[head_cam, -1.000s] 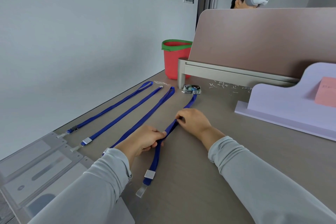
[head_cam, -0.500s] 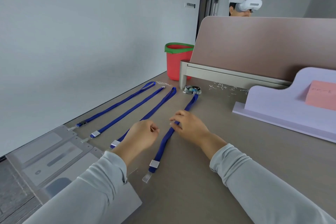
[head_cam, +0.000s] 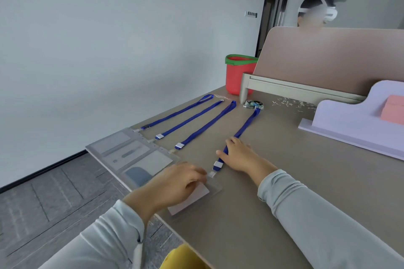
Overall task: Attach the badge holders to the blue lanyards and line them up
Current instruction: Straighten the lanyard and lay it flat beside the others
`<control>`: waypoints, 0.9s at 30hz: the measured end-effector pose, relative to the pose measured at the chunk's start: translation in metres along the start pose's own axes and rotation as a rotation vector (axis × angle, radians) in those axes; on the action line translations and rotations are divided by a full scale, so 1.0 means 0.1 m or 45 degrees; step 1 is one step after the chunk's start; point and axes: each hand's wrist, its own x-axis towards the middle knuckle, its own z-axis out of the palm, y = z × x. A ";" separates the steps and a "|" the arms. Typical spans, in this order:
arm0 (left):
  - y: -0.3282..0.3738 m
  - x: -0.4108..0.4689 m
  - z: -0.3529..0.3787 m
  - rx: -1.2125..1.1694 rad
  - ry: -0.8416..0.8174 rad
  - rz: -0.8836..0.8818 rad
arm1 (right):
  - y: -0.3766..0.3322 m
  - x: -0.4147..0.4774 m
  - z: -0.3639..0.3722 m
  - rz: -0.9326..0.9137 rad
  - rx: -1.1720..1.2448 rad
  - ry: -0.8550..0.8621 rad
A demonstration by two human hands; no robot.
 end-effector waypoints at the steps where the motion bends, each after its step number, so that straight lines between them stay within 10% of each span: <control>1: 0.02 -0.07 0.02 -0.019 -0.015 0.005 | -0.01 -0.02 0.00 0.006 -0.003 -0.016; 27: -0.03 -0.28 0.23 0.009 -0.039 -0.299 | -0.24 0.08 0.06 0.033 -0.058 -0.090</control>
